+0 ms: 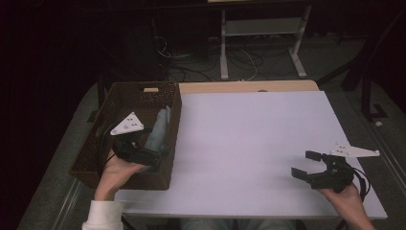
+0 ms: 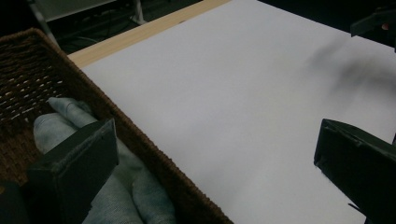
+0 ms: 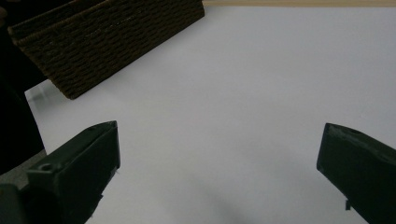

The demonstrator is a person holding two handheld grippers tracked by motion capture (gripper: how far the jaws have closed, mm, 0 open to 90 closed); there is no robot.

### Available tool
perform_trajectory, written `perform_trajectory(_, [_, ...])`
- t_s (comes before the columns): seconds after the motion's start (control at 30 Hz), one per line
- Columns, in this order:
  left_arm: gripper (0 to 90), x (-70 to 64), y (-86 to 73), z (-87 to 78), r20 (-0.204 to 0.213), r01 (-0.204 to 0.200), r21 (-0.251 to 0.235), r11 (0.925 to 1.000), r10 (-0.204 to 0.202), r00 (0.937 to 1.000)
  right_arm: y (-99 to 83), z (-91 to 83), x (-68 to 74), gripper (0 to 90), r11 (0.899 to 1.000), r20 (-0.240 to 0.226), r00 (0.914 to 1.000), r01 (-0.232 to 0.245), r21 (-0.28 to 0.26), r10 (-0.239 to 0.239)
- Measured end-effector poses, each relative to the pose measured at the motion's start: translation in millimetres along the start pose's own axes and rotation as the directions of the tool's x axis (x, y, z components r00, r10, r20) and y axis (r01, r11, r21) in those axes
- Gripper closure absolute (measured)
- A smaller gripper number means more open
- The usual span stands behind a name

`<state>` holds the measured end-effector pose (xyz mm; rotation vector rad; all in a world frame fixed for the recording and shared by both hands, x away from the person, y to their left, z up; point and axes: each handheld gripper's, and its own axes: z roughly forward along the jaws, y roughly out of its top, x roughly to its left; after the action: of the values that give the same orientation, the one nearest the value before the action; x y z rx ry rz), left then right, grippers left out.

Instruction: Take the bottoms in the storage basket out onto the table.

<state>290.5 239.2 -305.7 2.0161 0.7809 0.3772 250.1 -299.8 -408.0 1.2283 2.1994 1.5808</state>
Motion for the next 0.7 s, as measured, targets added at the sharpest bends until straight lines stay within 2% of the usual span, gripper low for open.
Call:
perform_trajectory(0.2, [0.0, 6.3, 3.4, -5.5, -0.015, 0.002, 0.009, 1.0000, -0.002, 0.9999, 0.1, -0.4, 0.2, 0.0, 1.000, 0.001, 1.0000, 0.001, -0.001, -0.001])
perform_trajectory(0.3, [0.0, 7.9, 6.1, -6.9, -0.009, 0.007, 0.011, 0.9999, -0.007, 0.9999, 0.1, -0.6, 0.0, 0.0, 1.000, 0.002, 1.0000, 0.001, -0.004, -0.001])
perform_trajectory(0.7, [0.0, 10.4, 21.2, -11.9, -0.019, -0.032, 0.051, 0.9982, 0.033, 0.9993, 0.2, -0.2, -0.2, 0.0, 1.000, -0.002, 1.0000, 0.000, -0.002, 0.000])
